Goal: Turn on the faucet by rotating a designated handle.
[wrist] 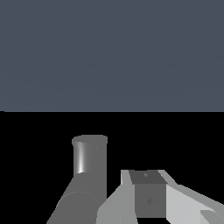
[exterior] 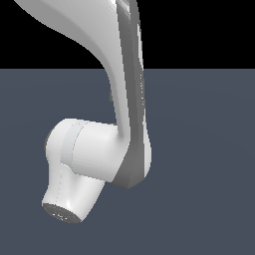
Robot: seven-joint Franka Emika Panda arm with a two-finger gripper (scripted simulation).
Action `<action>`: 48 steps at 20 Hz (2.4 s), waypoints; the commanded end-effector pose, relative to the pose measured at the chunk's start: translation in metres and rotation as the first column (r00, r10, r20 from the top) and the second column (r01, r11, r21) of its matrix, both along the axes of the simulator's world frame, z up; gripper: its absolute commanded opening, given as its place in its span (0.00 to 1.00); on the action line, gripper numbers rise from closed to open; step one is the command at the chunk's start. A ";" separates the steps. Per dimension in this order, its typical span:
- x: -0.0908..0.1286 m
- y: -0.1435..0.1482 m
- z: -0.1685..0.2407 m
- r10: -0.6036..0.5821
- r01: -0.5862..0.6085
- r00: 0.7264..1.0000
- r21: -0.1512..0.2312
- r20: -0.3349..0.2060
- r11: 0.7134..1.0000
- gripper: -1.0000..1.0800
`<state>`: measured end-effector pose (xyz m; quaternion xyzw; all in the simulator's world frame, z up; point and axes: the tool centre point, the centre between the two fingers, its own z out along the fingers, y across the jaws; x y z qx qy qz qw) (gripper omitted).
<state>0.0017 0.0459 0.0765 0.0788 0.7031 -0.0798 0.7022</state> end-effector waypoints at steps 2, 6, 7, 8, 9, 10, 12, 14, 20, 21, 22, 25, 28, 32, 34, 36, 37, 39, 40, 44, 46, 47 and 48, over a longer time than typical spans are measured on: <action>0.001 0.004 0.013 0.000 0.000 1.000 0.000 0.001 1.000 0.00; 0.003 0.010 0.029 0.000 0.000 1.000 0.000 0.001 1.000 0.00; 0.003 0.011 0.032 0.000 0.000 1.000 0.000 0.001 1.000 0.00; 0.003 0.011 0.032 0.000 0.000 1.000 0.000 0.001 1.000 0.00; 0.002 0.007 0.023 -0.004 0.004 1.000 -0.001 -0.009 1.000 0.00; 0.002 0.005 0.027 -0.004 0.004 1.000 -0.001 -0.008 1.000 0.00; 0.001 0.004 0.035 -0.003 0.003 1.000 -0.001 -0.007 1.000 0.00; 0.001 0.002 0.042 -0.003 0.003 1.000 0.000 -0.005 1.000 0.00; 0.000 -0.004 0.065 -0.001 0.001 1.000 0.000 -0.001 1.000 0.00; -0.001 -0.005 0.068 0.000 0.000 1.000 0.000 0.000 1.000 0.00; -0.001 -0.006 0.072 0.000 0.000 1.000 0.000 0.000 1.000 0.00; -0.003 -0.012 0.053 -0.003 0.003 0.999 0.001 -0.034 1.000 0.00; -0.005 -0.021 0.062 -0.002 0.002 1.000 0.001 -0.025 1.000 0.00; -0.007 -0.033 0.074 -0.001 0.001 1.000 0.000 -0.014 1.000 0.00; -0.008 -0.039 0.080 -0.001 0.001 1.000 0.000 -0.009 1.000 0.00; -0.010 -0.045 0.086 0.000 0.000 1.000 0.000 -0.003 1.000 0.00; -0.010 -0.048 0.089 0.000 0.000 1.000 0.000 0.000 1.000 0.00; -0.011 -0.026 0.075 0.038 -0.038 0.999 0.006 -0.025 0.999 0.00; -0.012 -0.032 0.075 0.035 -0.035 0.999 0.006 -0.022 0.999 0.00; -0.015 -0.054 0.073 0.021 -0.021 1.000 0.003 -0.013 1.000 0.00; -0.016 -0.065 0.071 0.015 -0.015 1.000 0.002 -0.009 1.000 0.00; -0.017 -0.070 0.071 0.011 -0.011 1.000 0.002 -0.006 1.000 0.00; -0.018 -0.076 0.070 0.008 -0.008 1.000 0.001 -0.004 1.000 0.00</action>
